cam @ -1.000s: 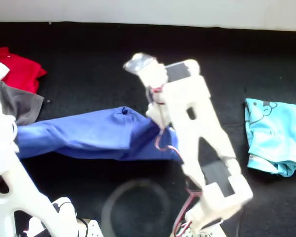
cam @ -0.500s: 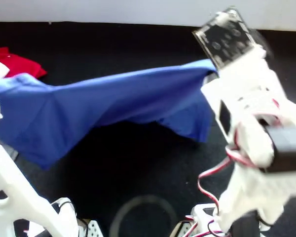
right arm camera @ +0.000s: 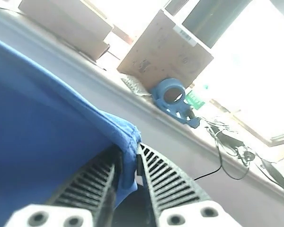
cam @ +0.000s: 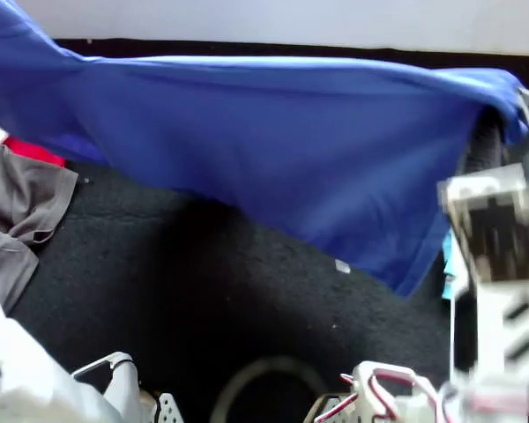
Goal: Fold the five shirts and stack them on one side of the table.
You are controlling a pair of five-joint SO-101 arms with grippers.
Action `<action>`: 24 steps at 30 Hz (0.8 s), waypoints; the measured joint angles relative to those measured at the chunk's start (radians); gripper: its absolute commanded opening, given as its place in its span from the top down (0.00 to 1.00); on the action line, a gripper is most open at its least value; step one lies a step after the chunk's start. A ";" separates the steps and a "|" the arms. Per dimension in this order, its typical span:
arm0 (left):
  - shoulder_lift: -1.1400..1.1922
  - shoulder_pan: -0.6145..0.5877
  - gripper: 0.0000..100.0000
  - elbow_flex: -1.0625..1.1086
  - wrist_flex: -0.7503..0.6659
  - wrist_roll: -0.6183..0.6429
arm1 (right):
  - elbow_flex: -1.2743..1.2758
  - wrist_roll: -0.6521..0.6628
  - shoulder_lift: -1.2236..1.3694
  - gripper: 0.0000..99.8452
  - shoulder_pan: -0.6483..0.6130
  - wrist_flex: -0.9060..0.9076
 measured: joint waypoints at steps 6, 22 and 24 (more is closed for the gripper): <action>-0.002 0.000 0.99 -0.160 -0.023 0.000 | -0.003 0.012 -0.123 0.99 0.097 0.009; -0.008 -0.002 0.99 -0.311 0.026 0.000 | 0.198 0.064 -0.229 0.99 0.130 0.126; -0.008 0.000 0.99 -0.213 0.044 -0.002 | 0.311 0.064 -0.229 0.99 0.130 0.126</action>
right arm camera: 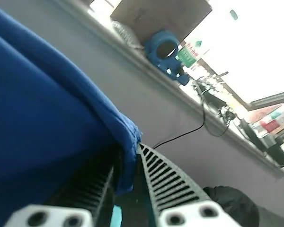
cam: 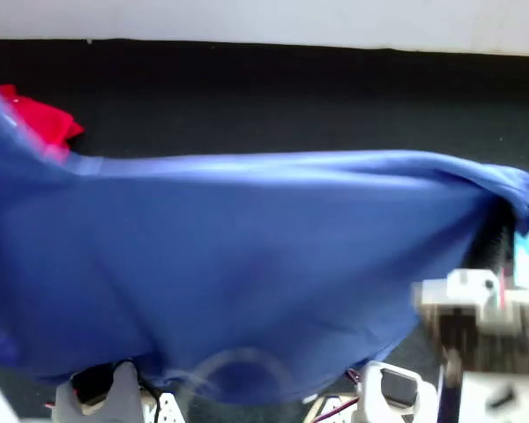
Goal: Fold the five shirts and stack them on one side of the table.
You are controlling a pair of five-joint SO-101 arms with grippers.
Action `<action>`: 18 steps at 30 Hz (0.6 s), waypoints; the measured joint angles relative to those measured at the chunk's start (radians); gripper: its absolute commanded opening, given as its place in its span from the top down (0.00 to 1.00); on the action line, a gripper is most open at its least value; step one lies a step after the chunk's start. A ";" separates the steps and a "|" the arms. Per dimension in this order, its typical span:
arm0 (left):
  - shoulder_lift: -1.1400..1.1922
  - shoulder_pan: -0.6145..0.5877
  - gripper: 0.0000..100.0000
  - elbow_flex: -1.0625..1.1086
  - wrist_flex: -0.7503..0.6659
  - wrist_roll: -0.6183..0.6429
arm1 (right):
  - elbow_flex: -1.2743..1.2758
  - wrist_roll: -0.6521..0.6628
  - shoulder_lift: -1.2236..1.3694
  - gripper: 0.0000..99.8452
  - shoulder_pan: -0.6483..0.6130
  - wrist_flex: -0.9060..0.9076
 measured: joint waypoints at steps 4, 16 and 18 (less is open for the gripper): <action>0.006 0.043 0.99 0.222 0.002 -0.081 | 0.259 0.017 0.002 0.99 -0.017 -0.021; 0.081 0.288 0.99 0.895 -0.206 -0.331 | 0.967 0.026 0.015 0.99 -0.083 -0.522; 0.140 0.304 0.99 0.936 -0.296 -0.339 | 1.065 0.026 0.015 0.99 -0.084 -0.643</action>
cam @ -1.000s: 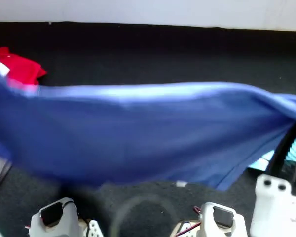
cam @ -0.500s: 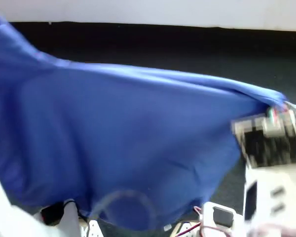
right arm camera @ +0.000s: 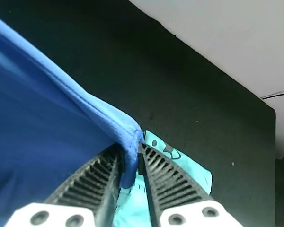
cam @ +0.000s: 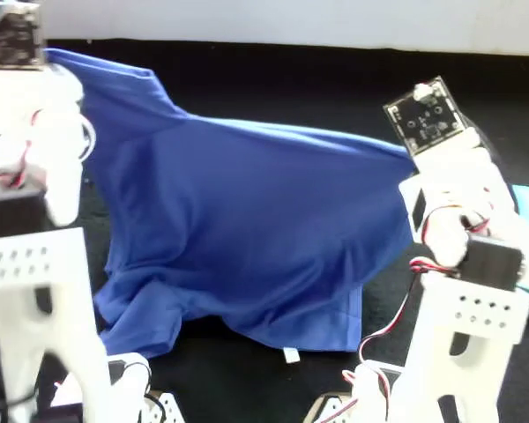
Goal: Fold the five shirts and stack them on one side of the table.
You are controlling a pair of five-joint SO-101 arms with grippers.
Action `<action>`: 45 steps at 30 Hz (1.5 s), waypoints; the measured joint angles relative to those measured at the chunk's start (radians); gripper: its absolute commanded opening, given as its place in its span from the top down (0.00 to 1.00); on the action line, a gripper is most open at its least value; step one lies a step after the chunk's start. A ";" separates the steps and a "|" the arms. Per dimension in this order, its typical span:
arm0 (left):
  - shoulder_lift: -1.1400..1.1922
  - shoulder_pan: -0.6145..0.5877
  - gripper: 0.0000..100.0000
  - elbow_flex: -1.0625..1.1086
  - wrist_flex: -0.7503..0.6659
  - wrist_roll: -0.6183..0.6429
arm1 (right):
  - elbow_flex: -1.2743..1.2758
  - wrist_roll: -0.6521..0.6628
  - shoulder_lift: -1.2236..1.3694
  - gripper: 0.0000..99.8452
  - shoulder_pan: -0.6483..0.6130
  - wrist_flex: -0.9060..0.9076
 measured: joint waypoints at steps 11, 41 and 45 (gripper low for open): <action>0.397 0.043 0.99 -0.195 -0.267 -0.003 | 0.219 0.002 0.152 0.99 -0.098 -0.571; 0.766 0.086 0.99 -0.694 0.026 -0.104 | -0.262 0.002 0.664 0.99 -0.146 -0.532; 0.723 0.057 0.99 -0.694 0.338 -0.187 | -0.170 0.002 0.582 0.99 -0.146 -0.359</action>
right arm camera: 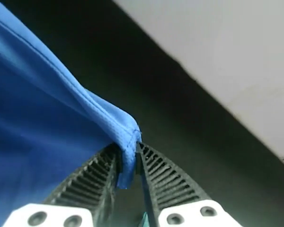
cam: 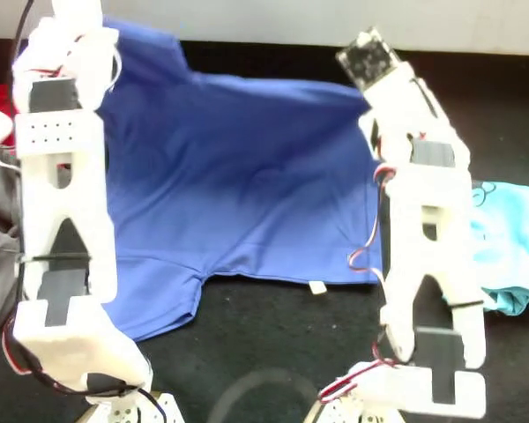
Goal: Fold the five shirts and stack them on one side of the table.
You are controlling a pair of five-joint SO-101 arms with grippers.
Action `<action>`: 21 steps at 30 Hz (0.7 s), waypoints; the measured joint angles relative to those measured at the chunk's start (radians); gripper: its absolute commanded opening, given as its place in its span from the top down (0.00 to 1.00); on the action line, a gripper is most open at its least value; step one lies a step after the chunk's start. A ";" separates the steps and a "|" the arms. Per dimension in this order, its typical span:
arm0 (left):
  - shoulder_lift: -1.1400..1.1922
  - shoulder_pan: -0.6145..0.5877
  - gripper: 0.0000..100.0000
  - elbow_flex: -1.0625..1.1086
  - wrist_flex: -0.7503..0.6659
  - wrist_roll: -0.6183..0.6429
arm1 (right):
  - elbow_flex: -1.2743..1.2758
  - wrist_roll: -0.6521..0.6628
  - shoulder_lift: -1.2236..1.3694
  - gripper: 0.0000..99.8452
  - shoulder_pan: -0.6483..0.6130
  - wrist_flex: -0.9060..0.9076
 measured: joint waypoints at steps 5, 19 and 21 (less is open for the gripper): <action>-0.052 -0.002 0.99 0.000 0.430 -0.092 | 0.144 0.000 -0.103 0.99 0.000 0.135; -0.199 -0.035 0.99 0.319 0.812 -0.107 | 0.585 0.000 -0.400 0.99 0.000 0.264; -0.267 -0.035 0.99 0.431 0.813 -0.107 | 0.621 0.000 -0.416 0.99 0.000 0.264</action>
